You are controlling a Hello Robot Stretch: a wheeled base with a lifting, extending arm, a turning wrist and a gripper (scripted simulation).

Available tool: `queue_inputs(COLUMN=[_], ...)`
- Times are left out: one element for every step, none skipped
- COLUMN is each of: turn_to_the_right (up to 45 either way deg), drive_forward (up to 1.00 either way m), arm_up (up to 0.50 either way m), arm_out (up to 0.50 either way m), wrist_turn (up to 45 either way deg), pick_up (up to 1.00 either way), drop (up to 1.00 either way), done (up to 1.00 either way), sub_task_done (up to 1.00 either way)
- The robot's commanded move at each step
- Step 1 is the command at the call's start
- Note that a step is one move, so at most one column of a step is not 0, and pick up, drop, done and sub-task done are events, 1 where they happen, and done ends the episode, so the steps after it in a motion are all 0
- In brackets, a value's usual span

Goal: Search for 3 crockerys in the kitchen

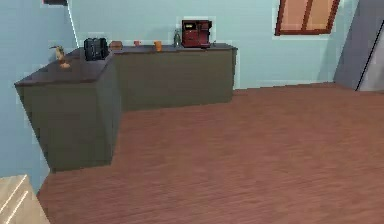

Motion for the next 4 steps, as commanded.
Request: queue_inputs(turn_to_the_right=[0.0, 0.0, -18.0, 0.0], drive_forward=[1.0, 0.5, 0.0, 0.9], arm_up=[0.0, 0.0, 0.0, 0.0], arm_out=[0.0, 0.0, 0.0, 0.0], wrist_turn=[0.0, 0.0, 0.0, 0.0], pick_up=[0.0, 0.0, 0.0, 0.0], drop=[0.0, 0.0, 0.0, 0.0], done=[0.0, 0.0, 0.0, 0.0], sub_task_done=[0.0, 0.0, 0.0, 0.0])
